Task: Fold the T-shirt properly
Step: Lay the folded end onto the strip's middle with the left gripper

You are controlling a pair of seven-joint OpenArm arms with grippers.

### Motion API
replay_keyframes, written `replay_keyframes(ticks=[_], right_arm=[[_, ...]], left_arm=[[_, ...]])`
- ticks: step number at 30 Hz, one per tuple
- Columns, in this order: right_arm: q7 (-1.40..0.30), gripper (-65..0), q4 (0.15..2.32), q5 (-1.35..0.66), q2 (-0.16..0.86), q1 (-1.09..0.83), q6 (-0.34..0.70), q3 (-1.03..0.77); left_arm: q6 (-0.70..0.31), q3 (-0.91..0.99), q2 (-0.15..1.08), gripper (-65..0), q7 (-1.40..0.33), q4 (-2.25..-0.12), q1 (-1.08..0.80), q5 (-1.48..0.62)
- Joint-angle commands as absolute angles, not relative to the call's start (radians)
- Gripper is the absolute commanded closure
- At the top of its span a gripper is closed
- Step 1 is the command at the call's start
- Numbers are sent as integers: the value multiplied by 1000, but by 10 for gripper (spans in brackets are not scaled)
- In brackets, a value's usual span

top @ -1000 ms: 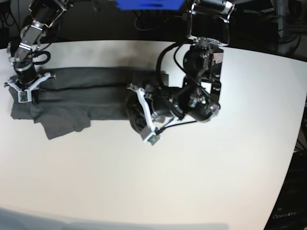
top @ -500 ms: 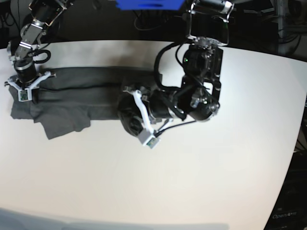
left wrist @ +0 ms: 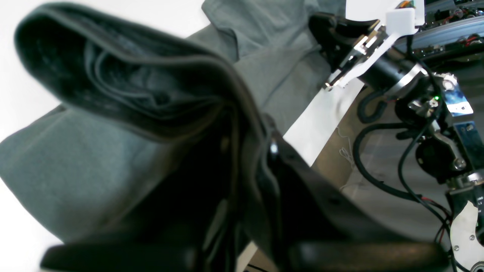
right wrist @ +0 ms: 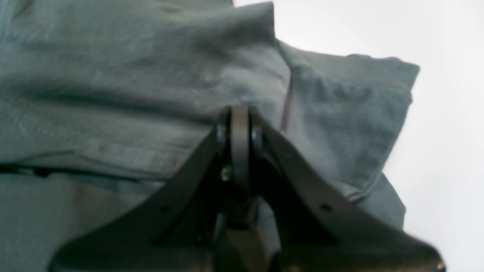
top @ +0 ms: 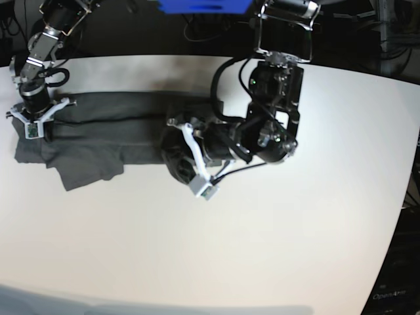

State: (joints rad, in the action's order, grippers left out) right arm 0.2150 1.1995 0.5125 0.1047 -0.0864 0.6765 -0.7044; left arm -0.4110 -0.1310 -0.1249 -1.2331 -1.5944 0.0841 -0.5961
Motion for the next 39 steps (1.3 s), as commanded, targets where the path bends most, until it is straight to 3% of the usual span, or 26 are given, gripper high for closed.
replay_keyframes(ticks=[1, 13, 20, 24, 39], right_arm=[[136, -9, 1198, 564, 108, -102, 698, -705], [137, -9, 1198, 564, 108, -113, 698, -705], [137, -9, 1198, 564, 111, -113, 698, -705], [137, -9, 1198, 564, 110, -113, 698, -705], [137, -9, 1199, 564, 111, -114, 698, -705]], left_arm=[[-414, -134, -136, -37, -1219, -1609, 102, -625], [-414, -134, -139, -56, -1221, -1609, 102, -628], [-415, -133, -139, -380, -1211, -1621, 77, -644], [-417, -128, -133, -459, -1210, -1621, 79, -730], [-415, -79, -56, -450, -1147, -1531, 77, -809]])
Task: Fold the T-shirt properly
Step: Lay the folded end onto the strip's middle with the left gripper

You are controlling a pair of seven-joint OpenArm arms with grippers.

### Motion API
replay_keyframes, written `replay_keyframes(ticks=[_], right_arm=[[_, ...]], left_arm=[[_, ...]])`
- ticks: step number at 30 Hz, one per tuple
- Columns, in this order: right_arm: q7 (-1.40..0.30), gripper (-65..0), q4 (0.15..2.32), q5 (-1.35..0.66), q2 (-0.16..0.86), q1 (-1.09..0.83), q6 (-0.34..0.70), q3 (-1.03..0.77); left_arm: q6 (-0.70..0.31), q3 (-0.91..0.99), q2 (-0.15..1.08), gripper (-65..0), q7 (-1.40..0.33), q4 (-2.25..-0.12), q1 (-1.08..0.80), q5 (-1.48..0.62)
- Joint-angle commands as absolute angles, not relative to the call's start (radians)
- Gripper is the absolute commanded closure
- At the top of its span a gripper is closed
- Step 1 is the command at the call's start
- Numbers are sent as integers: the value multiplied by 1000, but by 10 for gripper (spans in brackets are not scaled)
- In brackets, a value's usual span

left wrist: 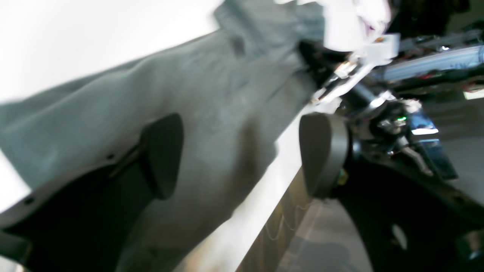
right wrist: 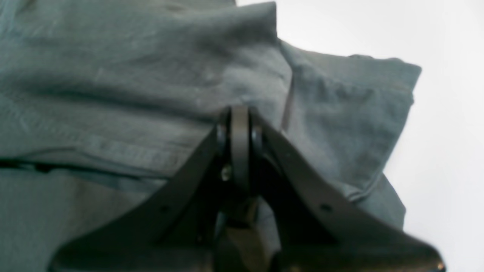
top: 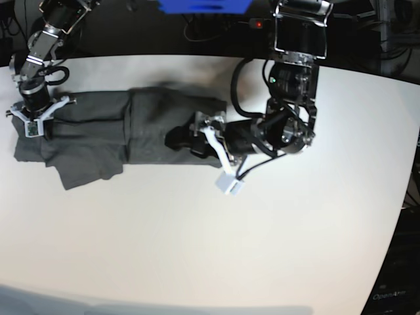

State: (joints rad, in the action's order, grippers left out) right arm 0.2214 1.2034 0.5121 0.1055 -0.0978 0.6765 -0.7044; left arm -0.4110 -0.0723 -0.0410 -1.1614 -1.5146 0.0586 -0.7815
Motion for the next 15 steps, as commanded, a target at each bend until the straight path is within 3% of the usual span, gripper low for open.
replay_keyframes(ticks=[1, 8, 10, 15], right_arm=[[137, -9, 1199, 564, 111, -114, 698, -705], [137, -9, 1199, 564, 110, -114, 698, -705], [137, -9, 1199, 564, 110, -114, 698, -705], [137, -9, 1199, 564, 110, -114, 698, -705]], left_arm=[[-415, -81, -56, -427, -1138, -1521, 77, -809], [-417, -85, -67, -86, -1135, -1509, 77, -811], [-415, -85, -73, -17, -1135, -1509, 77, -811], [-415, -85, -81, -25, -1135, -1509, 77, -809]])
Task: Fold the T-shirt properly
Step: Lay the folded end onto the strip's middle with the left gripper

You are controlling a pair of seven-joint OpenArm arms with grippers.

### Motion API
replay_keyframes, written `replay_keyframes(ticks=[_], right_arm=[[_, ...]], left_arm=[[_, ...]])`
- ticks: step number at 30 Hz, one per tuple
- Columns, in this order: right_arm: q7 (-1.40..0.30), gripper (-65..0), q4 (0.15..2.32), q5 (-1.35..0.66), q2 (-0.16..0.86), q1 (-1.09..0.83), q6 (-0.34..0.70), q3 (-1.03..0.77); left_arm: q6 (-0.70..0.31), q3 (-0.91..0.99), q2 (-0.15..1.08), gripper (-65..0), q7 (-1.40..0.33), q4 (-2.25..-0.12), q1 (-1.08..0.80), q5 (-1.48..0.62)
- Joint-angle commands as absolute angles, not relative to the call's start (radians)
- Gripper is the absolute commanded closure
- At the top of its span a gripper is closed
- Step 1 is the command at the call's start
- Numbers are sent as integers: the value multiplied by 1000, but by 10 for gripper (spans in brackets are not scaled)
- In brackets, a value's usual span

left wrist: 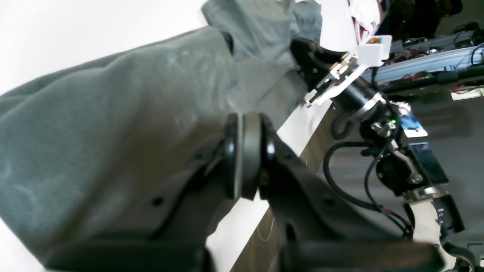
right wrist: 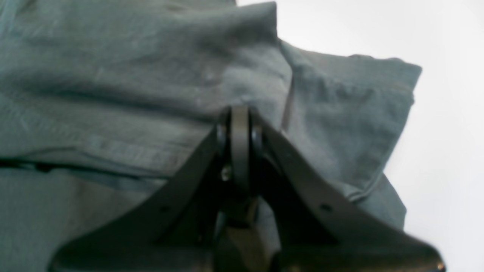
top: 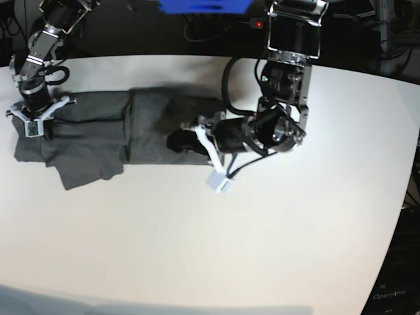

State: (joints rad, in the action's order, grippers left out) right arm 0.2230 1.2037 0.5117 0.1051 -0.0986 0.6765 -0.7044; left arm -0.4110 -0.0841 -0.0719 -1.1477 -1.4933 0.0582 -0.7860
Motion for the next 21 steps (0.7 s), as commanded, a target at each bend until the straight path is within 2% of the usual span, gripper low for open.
replay_keyframes(ticks=[1, 8, 13, 21], right_arm=[[137, -9, 1199, 564, 110, -114, 698, -705], [137, -9, 1199, 564, 110, -114, 698, -705], [137, -9, 1199, 564, 110, -114, 698, -705], [137, -9, 1199, 564, 111, -114, 698, -705]], left_arm=[[-415, -85, -81, -25, -1135, -1509, 77, -809], [-415, -77, -74, -25, -1124, -1440, 70, -803], [-418, -85, -71, -25, -1050, -1369, 70, -803], [-415, -79, -38, -25, -1023, -1359, 71, -802]])
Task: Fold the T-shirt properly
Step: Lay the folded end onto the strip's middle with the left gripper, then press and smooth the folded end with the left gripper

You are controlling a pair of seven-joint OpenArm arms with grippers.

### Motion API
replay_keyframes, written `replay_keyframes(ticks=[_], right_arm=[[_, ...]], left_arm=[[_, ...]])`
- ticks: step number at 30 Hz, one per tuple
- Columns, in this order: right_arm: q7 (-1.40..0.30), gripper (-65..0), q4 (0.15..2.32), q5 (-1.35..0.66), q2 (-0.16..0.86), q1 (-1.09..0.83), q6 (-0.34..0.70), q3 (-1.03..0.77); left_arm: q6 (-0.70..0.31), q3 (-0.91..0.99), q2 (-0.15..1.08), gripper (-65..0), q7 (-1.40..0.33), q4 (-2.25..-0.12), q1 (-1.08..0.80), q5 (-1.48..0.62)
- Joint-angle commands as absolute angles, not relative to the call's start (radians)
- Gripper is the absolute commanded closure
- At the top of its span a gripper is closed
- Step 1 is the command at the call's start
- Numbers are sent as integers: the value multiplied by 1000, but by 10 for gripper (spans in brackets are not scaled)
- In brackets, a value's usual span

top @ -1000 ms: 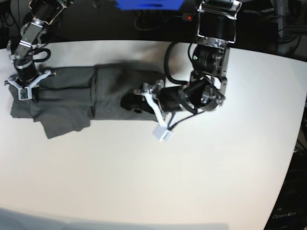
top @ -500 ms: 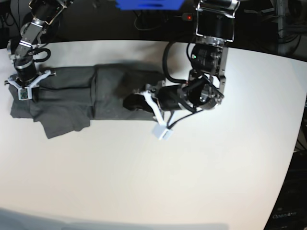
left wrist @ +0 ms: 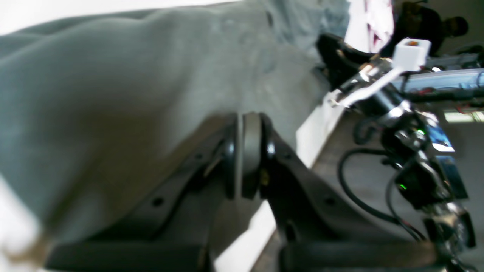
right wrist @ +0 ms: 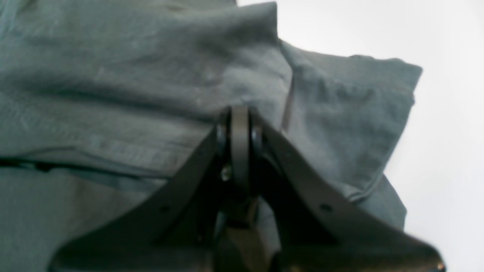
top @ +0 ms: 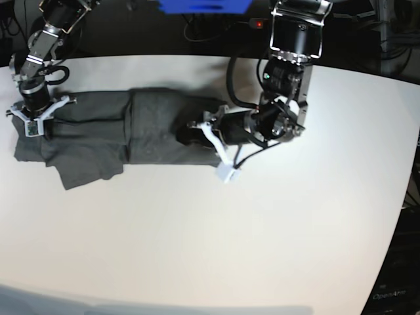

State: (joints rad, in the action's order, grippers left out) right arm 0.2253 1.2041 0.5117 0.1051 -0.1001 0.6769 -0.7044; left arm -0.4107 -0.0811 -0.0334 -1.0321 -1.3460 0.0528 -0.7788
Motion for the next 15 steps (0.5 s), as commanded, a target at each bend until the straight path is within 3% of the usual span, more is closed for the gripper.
replay_keyframes(ticks=[1, 15], right_arm=[[137, -9, 1199, 564, 111, -114, 698, -707], [137, -9, 1250, 564, 104, -116, 698, -707]], left_arm=[[-415, -79, -31, -25, -1013, -1357, 71, -802], [-414, -85, -1, -25, -923, -1239, 88, -802]])
